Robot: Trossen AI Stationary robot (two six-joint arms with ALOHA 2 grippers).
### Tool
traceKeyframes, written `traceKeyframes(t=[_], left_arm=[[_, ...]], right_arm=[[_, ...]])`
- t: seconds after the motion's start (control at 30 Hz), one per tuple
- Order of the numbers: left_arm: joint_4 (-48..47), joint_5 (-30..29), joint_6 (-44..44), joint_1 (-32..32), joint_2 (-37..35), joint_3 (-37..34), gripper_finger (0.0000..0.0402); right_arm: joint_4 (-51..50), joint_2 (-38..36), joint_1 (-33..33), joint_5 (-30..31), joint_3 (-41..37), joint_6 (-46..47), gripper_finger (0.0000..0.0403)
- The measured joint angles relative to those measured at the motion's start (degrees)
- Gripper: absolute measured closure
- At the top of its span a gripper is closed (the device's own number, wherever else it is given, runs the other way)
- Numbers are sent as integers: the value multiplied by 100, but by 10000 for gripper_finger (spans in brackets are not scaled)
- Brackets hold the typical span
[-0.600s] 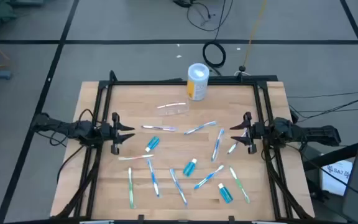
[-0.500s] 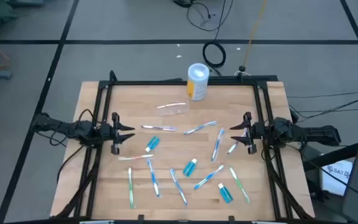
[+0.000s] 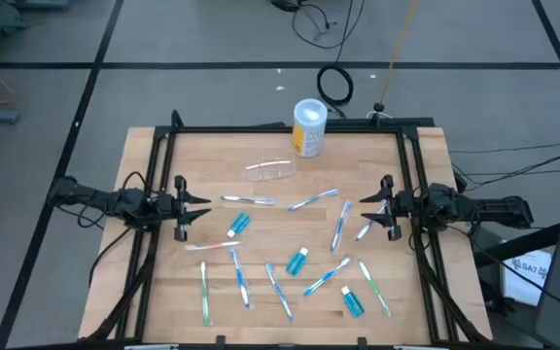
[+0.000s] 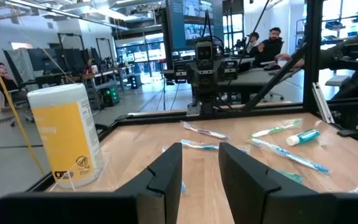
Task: Pick & Place toothbrushing station
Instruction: Put the orange toothbrush into the left section of the transparent organizer
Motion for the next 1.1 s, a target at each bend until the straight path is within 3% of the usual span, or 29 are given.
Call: traceKeyframes(t=[1.1], left_arm=[[-2, 2, -290, 2, 0, 0, 289]], right_arm=[[10, 0, 0, -2, 2, 0, 232]])
